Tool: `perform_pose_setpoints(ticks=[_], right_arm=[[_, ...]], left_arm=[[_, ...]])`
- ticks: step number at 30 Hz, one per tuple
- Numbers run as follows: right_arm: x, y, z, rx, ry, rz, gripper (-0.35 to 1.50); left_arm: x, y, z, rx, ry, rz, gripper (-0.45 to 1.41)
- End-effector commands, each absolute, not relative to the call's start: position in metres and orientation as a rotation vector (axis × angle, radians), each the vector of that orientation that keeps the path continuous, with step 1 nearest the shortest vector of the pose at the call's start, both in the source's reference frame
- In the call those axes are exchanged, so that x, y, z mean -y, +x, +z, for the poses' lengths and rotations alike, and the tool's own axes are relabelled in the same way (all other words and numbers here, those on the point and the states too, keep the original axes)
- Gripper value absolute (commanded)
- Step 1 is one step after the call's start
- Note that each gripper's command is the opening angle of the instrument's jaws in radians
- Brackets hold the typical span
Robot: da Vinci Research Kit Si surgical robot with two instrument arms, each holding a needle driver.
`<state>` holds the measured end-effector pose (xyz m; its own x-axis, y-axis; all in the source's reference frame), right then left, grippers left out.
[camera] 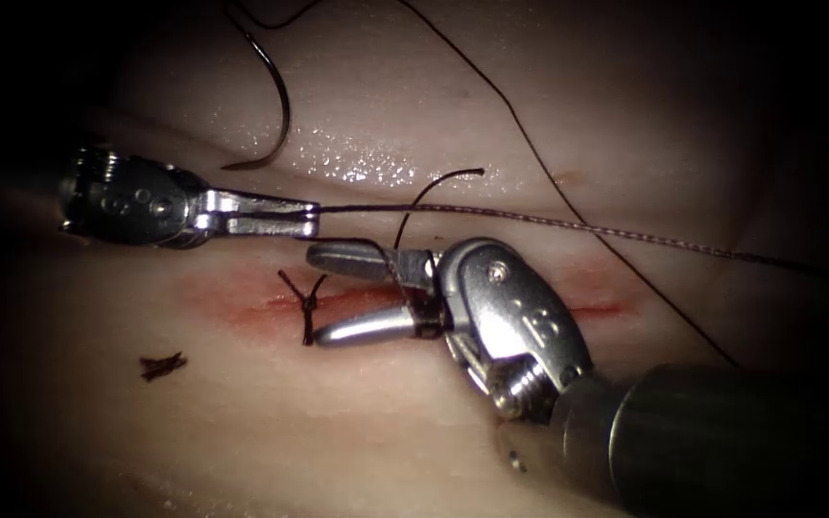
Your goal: Wound Closure
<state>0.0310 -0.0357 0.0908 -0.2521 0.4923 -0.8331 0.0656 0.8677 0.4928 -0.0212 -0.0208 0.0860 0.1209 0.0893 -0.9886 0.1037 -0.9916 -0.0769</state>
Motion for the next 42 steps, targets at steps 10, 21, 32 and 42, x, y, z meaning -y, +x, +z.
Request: perform_pose_setpoints(ticks=[10,21,32,42], right_arm=[[0.0358,0.0311,0.0917,-1.811,0.421,0.446,0.73],[0.0348,0.0306,0.0917,-1.829,0.423,0.492,0.71],[0.0347,0.0309,0.0918,-1.842,0.451,0.524,0.69],[0.0335,0.0306,0.0924,-1.841,0.441,0.555,0.69]], left_arm=[[0.0223,-0.022,0.0854,-0.22,2.352,-2.04,-0.45],[0.0237,-0.0224,0.0857,-0.203,2.344,-2.037,-0.45],[0.0243,-0.0237,0.0864,-0.183,2.337,-2.043,-0.45],[0.0262,-0.0243,0.0867,-0.173,2.312,-2.046,-0.45]])
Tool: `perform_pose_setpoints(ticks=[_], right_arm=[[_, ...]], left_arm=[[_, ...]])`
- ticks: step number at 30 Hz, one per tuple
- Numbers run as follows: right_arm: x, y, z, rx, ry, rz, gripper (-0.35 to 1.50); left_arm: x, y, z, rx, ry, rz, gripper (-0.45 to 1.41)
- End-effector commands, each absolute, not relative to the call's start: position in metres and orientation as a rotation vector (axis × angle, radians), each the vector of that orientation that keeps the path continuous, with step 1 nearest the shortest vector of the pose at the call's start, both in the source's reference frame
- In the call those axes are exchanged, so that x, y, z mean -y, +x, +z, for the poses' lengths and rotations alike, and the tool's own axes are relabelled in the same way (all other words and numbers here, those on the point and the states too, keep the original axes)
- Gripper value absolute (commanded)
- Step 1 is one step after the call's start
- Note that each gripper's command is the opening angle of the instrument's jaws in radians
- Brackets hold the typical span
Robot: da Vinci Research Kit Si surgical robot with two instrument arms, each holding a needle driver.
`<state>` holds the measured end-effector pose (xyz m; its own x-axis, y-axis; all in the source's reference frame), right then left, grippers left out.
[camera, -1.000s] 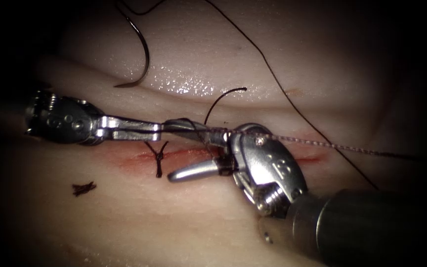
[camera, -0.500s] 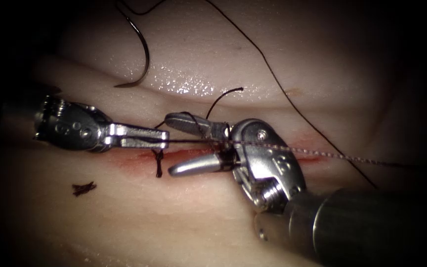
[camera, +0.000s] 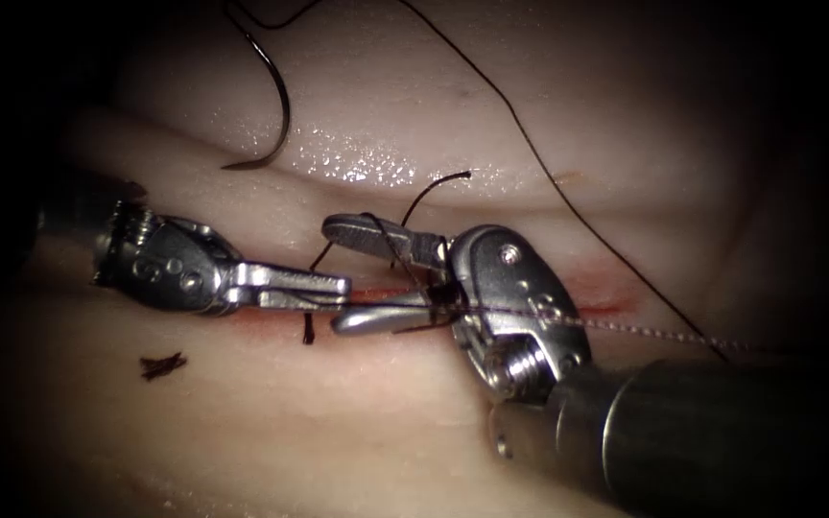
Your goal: Wound Closure
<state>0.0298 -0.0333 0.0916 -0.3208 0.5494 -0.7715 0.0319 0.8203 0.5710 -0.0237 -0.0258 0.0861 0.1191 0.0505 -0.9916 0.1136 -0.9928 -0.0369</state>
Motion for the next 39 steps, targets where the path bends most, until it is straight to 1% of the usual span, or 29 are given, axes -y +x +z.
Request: perform_pose_setpoints(ticks=[1,22,26,28,39], right_arm=[[0.0334,0.0305,0.0924,-1.843,0.439,0.558,0.69],[0.0315,0.03,0.0929,-1.85,0.394,0.646,0.69],[0.0317,0.0302,0.093,-1.832,0.377,0.674,0.74],[0.0319,0.0301,0.0931,-1.798,0.361,0.685,0.79],[0.034,0.03,0.0949,-1.53,0.268,0.751,0.79]], left_arm=[[0.0265,-0.0244,0.0866,-0.176,2.309,-2.043,-0.45],[0.0291,-0.0271,0.0872,-0.183,2.267,-2.024,-0.45],[0.0291,-0.0277,0.0868,-0.189,2.256,-2.035,-0.45],[0.0291,-0.028,0.0864,-0.193,2.256,-2.038,-0.45],[0.0291,-0.0293,0.0825,-0.212,2.281,-2.044,-0.45]])
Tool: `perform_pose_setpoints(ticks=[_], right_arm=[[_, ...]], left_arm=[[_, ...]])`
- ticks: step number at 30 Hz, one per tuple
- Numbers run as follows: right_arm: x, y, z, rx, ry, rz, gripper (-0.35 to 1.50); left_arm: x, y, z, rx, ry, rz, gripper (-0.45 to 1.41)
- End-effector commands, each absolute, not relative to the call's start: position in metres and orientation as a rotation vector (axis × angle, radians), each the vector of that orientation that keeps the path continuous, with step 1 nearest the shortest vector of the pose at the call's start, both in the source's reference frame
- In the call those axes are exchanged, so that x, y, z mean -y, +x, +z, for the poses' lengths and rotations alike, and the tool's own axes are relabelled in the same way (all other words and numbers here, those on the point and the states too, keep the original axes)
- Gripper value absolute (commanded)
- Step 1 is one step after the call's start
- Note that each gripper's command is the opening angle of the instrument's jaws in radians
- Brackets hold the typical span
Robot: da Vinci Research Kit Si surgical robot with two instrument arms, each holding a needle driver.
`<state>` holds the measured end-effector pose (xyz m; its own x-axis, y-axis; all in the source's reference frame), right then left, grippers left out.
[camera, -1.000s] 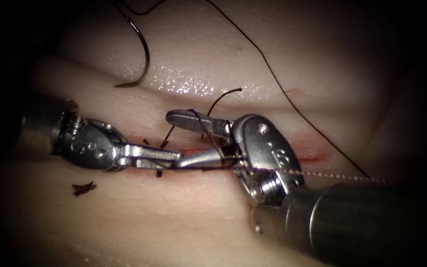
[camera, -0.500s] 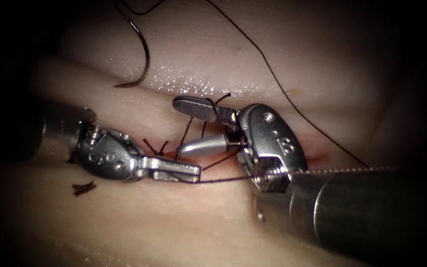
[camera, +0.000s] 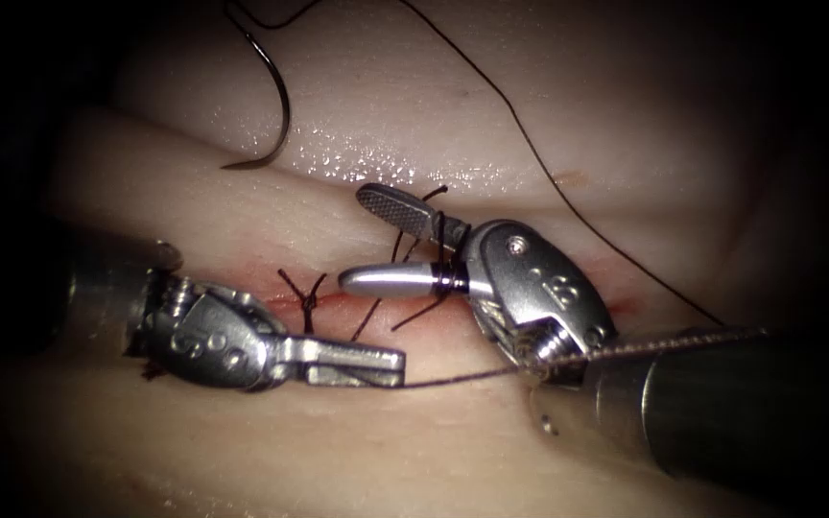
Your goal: Wound Closure
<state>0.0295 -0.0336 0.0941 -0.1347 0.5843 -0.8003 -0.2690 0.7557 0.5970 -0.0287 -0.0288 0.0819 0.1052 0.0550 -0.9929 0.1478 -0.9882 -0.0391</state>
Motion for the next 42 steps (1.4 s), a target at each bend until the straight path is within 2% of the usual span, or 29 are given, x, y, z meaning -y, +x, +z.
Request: perform_pose_setpoints(ticks=[1,22,26,42], right_arm=[[0.0343,0.0299,0.095,-1.506,0.261,0.758,0.81],[0.0363,0.0271,0.0978,-1.304,0.331,1.062,0.78],[0.0369,0.0267,0.0995,-1.257,0.372,1.108,0.84],[0.0349,0.027,0.1015,-1.234,0.332,1.184,0.89]], left_arm=[[0.0291,-0.0294,0.0822,-0.206,2.28,-2.042,-0.45],[0.0264,-0.0302,0.0812,-0.09,2.17,-2.377,-0.45],[0.0259,-0.0303,0.0826,-0.082,2.15,-2.389,-0.45],[0.0248,-0.0304,0.0844,-0.081,2.106,-2.42,-0.45]])
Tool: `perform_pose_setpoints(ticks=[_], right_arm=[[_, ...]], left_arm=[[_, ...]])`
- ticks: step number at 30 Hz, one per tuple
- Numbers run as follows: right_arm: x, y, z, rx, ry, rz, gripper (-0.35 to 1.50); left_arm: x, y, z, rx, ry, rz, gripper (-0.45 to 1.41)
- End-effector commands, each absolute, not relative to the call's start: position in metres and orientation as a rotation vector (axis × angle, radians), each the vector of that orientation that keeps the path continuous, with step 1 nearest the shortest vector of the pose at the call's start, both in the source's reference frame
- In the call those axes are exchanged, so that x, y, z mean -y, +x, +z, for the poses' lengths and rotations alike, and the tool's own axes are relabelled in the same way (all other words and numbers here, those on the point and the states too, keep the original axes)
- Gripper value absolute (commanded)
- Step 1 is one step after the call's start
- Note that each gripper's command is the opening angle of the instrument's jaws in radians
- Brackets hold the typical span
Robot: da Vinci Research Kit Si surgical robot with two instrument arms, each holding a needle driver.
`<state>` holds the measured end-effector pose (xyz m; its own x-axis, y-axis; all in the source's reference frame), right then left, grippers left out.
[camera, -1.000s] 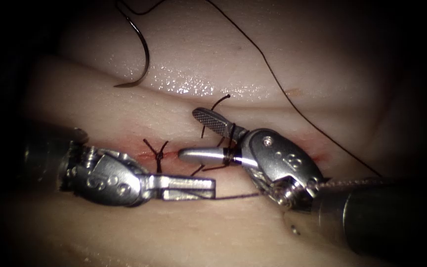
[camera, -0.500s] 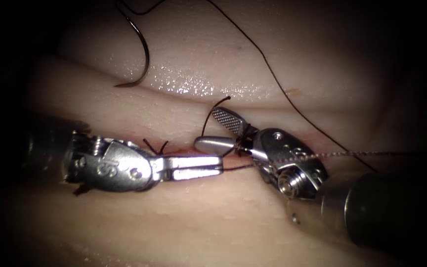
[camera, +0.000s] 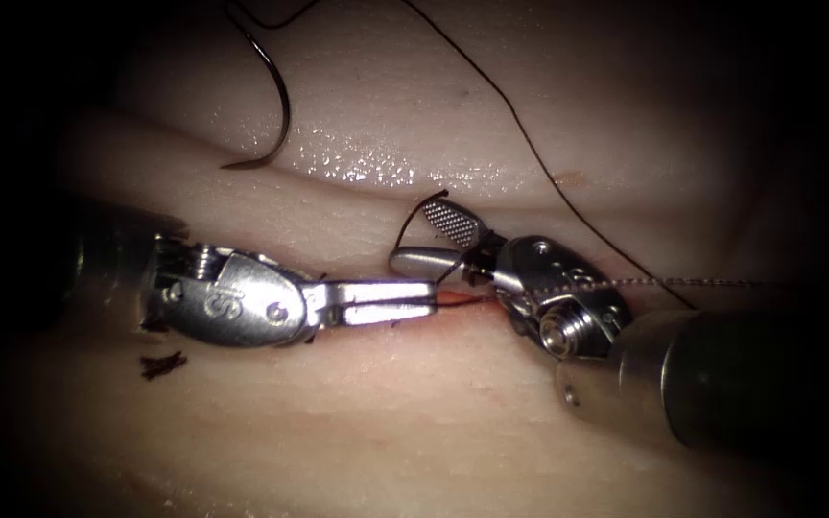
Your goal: Wound Closure
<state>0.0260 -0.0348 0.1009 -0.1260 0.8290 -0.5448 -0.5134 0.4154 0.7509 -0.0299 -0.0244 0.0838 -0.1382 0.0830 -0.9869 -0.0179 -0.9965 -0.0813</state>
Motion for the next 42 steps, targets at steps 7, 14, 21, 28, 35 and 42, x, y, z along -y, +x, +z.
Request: perform_pose_setpoints(ticks=[7,14,21,28,35,42], right_arm=[[0.0342,0.0281,0.1015,-1.231,0.326,1.197,0.86],[0.0334,0.028,0.1008,-1.243,0.296,1.191,0.74],[0.0337,0.0285,0.1001,-1.253,0.248,1.146,-0.35],[0.0343,0.0286,0.0998,-1.222,0.12,1.092,-0.35],[0.0361,0.0297,0.098,-1.203,0.102,1.04,-0.35],[0.0374,0.0305,0.0966,-1.139,0.028,1.064,-0.35]], left_arm=[[0.0248,-0.0304,0.0843,0.08,-2.015,2.321,-0.45],[0.025,-0.0302,0.0842,0.086,-2.011,2.328,-0.45],[0.0252,-0.0301,0.0842,0.085,-2.01,2.33,-0.45],[0.0251,-0.0293,0.0839,0.096,-2.017,2.328,-0.45],[0.0221,-0.0279,0.0832,0.102,-1.966,2.318,-0.45],[0.0159,-0.0262,0.0849,0.109,-1.842,2.355,-0.45]])
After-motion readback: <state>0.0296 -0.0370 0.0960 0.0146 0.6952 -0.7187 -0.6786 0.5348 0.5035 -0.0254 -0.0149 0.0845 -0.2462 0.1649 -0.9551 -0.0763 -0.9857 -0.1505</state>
